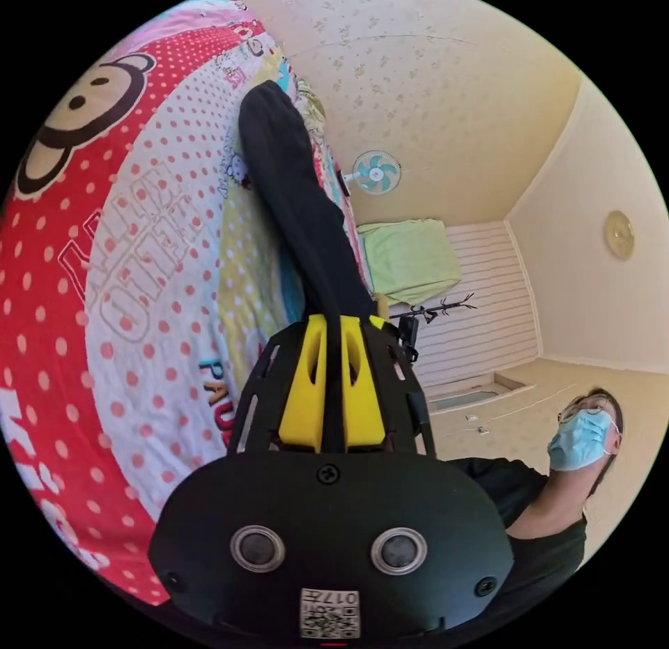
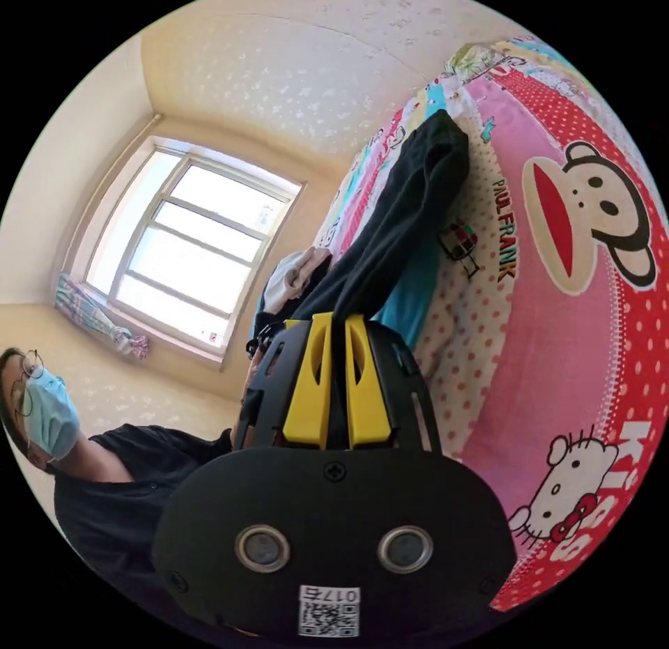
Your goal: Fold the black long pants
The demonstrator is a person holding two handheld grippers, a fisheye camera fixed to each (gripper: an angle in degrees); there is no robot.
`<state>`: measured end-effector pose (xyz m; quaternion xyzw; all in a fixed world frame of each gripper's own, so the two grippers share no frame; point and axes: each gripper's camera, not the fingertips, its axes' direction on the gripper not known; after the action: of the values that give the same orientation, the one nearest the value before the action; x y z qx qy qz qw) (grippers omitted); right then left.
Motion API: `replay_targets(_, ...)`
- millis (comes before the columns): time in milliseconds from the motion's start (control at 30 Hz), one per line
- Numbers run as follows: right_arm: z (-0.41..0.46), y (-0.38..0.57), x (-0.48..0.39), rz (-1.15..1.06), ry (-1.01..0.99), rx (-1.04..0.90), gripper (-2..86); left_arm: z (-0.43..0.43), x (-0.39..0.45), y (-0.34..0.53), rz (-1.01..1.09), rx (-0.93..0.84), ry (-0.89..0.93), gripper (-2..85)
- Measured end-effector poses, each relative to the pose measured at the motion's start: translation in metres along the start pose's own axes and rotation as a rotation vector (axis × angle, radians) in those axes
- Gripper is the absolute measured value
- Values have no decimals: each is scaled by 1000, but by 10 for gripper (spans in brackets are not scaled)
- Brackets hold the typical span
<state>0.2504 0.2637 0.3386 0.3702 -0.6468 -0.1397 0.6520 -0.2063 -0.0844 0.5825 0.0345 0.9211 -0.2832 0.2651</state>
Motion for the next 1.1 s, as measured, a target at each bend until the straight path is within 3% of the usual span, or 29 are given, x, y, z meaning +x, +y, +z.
replay_targets(400,-164,71,-343,-772,-137,289,16,-123,302,166,794,293,222,36)
replay_targets(567,-199,42,-407,-779,-126,355,15,-146,367,179,863,449,275,32)
replay_targets(767,-182,-53,-369,-536,4,344,15,-121,364,115,745,512,105,21)
replay_targets(933,-152,-136,-296,-353,65,342,15,-73,315,2,633,474,-149,20)
replay_targets(1100,-120,-149,-237,-273,194,302,18,-40,231,-47,504,400,-163,30)
